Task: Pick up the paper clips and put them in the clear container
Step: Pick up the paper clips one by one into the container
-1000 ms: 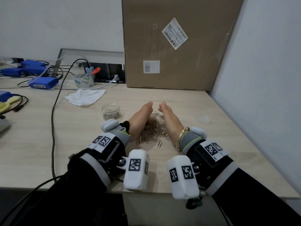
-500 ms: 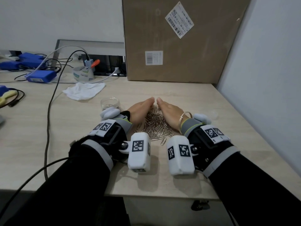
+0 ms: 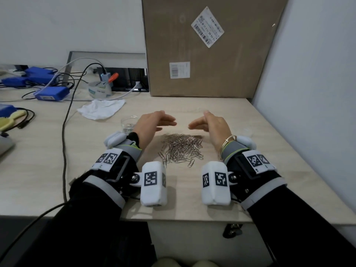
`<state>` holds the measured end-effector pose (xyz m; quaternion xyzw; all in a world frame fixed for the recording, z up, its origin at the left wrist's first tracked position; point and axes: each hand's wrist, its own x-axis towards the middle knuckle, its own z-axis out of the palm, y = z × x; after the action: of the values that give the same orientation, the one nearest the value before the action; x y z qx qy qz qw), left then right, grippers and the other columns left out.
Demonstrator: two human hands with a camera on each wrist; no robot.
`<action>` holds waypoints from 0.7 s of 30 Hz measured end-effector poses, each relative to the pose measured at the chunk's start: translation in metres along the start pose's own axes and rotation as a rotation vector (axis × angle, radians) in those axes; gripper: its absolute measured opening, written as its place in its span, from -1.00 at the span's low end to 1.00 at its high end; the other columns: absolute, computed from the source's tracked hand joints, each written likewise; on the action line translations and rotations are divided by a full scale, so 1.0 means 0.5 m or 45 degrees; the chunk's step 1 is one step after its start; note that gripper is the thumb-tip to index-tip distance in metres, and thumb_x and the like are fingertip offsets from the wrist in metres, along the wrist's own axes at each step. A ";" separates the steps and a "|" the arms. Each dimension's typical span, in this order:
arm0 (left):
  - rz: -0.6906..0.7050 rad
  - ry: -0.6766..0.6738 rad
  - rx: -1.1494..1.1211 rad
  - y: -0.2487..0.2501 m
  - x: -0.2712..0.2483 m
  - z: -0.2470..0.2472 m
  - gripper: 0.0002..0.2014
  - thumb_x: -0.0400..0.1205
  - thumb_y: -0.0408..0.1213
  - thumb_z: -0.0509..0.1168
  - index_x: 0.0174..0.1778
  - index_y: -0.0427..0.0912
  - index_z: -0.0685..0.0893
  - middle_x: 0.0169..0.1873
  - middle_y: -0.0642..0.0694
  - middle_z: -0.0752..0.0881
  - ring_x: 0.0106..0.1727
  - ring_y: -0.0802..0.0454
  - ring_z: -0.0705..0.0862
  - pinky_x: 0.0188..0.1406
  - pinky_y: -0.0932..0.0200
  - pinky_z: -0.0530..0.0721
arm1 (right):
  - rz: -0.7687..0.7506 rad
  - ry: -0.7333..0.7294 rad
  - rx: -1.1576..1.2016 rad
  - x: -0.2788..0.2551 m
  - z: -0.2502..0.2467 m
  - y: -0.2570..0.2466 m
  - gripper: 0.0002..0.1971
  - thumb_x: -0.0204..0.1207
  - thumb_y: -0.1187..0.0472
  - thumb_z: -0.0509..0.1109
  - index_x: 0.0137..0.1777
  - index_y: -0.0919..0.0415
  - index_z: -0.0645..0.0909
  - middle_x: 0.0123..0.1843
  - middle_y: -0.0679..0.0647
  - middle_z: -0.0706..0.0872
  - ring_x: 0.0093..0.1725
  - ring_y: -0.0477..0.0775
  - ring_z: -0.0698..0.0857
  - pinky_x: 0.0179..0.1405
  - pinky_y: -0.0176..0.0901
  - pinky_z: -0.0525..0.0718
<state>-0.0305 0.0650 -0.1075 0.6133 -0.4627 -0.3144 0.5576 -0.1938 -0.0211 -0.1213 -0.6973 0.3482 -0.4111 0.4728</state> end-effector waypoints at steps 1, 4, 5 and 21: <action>0.017 0.015 0.012 0.000 -0.006 -0.008 -0.57 0.70 -0.19 0.00 -0.24 -0.25 0.74 -0.28 -0.15 0.83 -0.21 0.02 0.76 -0.16 0.13 0.56 | 0.000 -0.013 0.027 -0.008 -0.006 -0.008 -0.40 0.68 0.06 -0.03 -0.32 0.35 0.72 -0.34 0.18 0.81 -0.38 -0.07 0.76 -0.39 -0.38 0.63; -0.101 -0.142 0.104 0.003 -0.027 -0.030 -0.44 0.68 -0.16 0.03 -0.60 -0.29 0.64 -0.68 -0.20 0.66 -0.69 -0.02 0.53 -0.61 0.22 0.31 | 0.070 -0.213 0.085 -0.035 -0.020 -0.023 -0.37 0.68 0.09 -0.01 -0.50 0.45 0.59 -0.66 0.15 0.64 -0.75 -0.02 0.54 -0.79 -0.45 0.36; -0.174 -0.236 0.163 0.005 -0.032 -0.033 -0.41 0.67 -0.13 0.03 -0.65 -0.28 0.62 -0.72 -0.22 0.63 -0.73 -0.02 0.48 -0.66 0.25 0.27 | 0.117 -0.309 0.069 -0.042 -0.022 -0.025 -0.37 0.67 0.09 0.01 -0.54 0.44 0.57 -0.71 0.16 0.61 -0.79 0.00 0.50 -0.82 -0.46 0.31; -0.198 -0.403 0.201 0.015 -0.038 -0.014 -0.53 0.69 -0.19 0.01 -0.26 -0.32 0.76 -0.27 -0.28 0.83 -0.42 -0.02 0.71 -0.50 0.25 0.51 | 0.064 -0.335 -0.003 -0.039 0.004 -0.015 -0.51 0.65 0.02 0.11 -0.38 0.24 0.68 -0.35 0.23 0.79 -0.46 0.12 0.73 -0.59 -0.34 0.49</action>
<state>-0.0329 0.0857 -0.1015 0.6318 -0.5192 -0.4117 0.4022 -0.1996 -0.0011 -0.1195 -0.7369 0.3011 -0.3037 0.5236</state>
